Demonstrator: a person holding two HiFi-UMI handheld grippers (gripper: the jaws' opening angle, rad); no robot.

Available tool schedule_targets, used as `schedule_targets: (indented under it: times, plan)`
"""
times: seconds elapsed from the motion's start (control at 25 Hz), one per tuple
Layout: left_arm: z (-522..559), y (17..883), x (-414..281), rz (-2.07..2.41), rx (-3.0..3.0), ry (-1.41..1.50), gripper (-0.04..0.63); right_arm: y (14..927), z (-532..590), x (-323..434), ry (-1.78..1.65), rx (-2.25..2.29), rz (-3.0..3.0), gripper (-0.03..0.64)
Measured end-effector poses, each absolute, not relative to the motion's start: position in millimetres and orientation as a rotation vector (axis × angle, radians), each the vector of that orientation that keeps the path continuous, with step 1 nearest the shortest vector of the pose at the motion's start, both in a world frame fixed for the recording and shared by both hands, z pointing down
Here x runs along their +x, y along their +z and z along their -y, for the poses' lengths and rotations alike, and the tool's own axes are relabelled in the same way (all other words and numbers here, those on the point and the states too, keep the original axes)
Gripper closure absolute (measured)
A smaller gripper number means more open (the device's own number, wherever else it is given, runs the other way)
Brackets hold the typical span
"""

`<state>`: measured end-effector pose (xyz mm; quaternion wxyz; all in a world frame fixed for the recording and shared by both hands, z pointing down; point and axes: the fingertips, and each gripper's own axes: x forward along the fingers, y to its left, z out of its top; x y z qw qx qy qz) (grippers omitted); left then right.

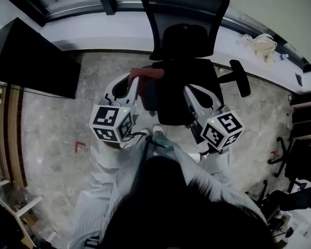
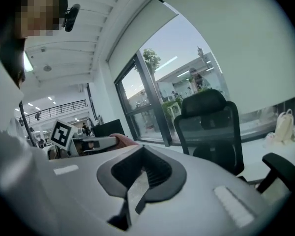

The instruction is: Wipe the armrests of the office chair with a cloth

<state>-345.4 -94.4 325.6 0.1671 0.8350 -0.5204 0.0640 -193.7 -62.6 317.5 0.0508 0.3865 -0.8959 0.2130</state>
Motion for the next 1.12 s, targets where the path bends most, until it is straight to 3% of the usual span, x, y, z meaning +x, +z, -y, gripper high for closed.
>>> schedule_targets:
  times: [0.32, 1.12]
  plan:
    - [49.1, 232.8, -377.5, 1.774, 2.447, -0.018, 0.565, 247.4, 48.1, -232.2, 0.272, 1.157, 2.835, 0.615]
    - [39.6, 238.9, -385.5, 1.725, 2.430, -0.019, 0.565, 237.6, 41.2, -252.7, 0.202, 1.096, 2.862, 0.617]
